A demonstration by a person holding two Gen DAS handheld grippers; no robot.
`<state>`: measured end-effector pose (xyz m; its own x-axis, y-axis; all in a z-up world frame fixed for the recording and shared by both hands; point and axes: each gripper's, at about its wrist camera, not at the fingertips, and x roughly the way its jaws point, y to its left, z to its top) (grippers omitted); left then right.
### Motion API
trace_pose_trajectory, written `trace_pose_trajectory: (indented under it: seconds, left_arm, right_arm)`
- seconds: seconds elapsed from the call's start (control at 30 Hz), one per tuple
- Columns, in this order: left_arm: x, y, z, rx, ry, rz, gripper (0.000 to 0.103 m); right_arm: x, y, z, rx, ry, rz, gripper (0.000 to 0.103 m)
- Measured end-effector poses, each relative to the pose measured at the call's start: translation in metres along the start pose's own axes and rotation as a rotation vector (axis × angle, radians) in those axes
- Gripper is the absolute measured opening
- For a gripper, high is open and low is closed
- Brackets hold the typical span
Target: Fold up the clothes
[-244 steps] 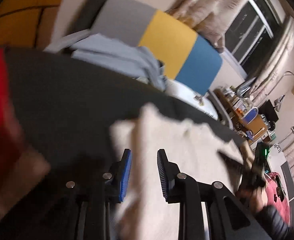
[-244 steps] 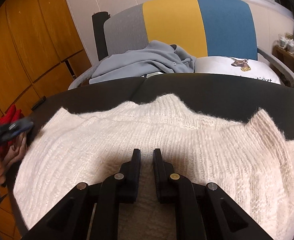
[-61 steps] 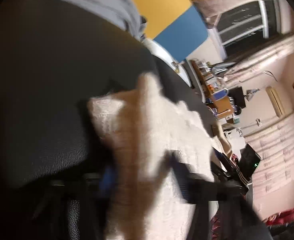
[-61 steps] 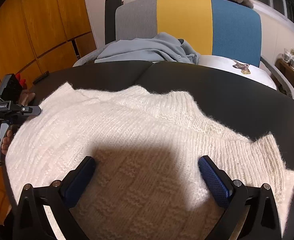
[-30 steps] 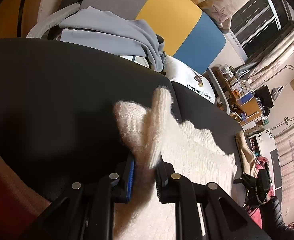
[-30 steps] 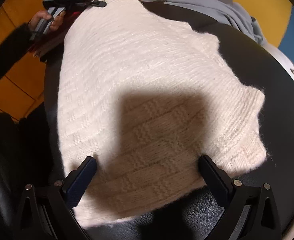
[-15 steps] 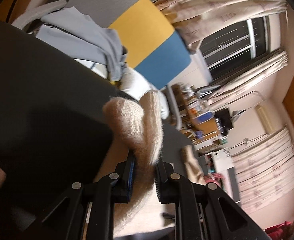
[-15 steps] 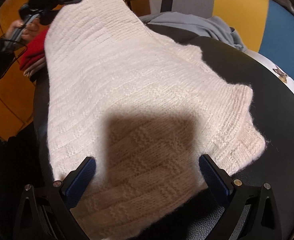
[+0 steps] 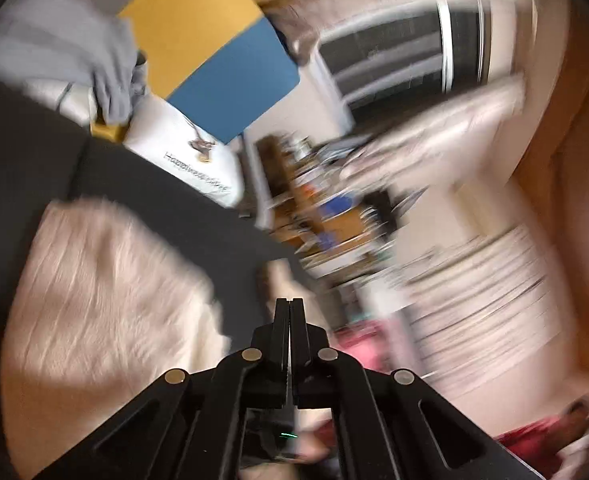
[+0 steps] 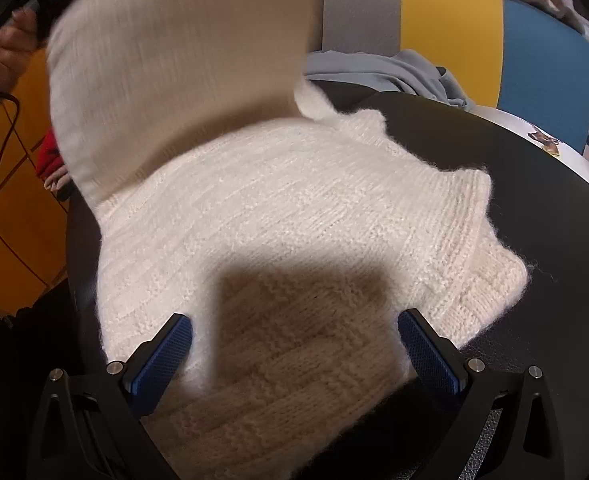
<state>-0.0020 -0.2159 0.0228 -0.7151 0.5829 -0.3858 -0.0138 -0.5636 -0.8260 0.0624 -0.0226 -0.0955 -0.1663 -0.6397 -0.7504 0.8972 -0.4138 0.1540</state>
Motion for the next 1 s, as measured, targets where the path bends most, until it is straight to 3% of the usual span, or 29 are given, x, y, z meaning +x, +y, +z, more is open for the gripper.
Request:
trace_pose_trajectory:
  seconds: [0.03, 0.1, 0.17, 0.33, 0.4, 0.5, 0.6, 0.7, 0.8, 1.0]
  left_arm:
    - [0.014, 0.004, -0.001, -0.027, 0.039, -0.027, 0.000]
    - [0.021, -0.001, -0.002, 0.041, 0.033, 0.043, 0.000]
    - [0.021, -0.004, -0.006, 0.114, 0.077, 0.113, 0.002]
    - [0.014, -0.004, -0.021, 0.319, 0.184, 0.326, 0.030]
    - [0.018, -0.003, -0.031, 0.365, 0.255, 0.385, 0.056]
    - [0.026, -0.003, -0.054, 0.487, 0.377, 0.463, 0.080]
    - [0.048, -0.009, -0.071, 0.641, 0.475, 0.574, 0.080]
    - [0.075, -0.014, -0.089, 0.724, 0.579, 0.608, 0.080]
    - [0.099, -0.011, -0.106, 0.801, 0.642, 0.688, 0.080]
    - [0.118, 0.001, -0.111, 0.730, 0.693, 0.725, 0.099]
  right_arm:
    - [0.001, -0.001, 0.001, 0.001, -0.003, -0.001, 0.103]
    - [0.001, -0.002, 0.000, 0.007, -0.010, 0.002, 0.103]
    - [0.001, -0.003, 0.000, 0.018, -0.021, 0.008, 0.103]
    - [0.000, -0.003, -0.002, 0.039, -0.050, 0.011, 0.103]
    - [0.000, -0.004, 0.000, 0.038, -0.055, 0.004, 0.103]
    - [0.000, -0.003, 0.003, 0.031, -0.047, -0.005, 0.103]
    - [0.000, -0.002, 0.005, 0.025, -0.040, -0.012, 0.103]
    - [-0.002, -0.003, 0.006, 0.026, -0.042, -0.011, 0.103]
    - [-0.003, -0.003, 0.006, 0.028, -0.048, -0.007, 0.103]
    - [-0.008, -0.006, 0.008, 0.040, -0.058, 0.015, 0.103]
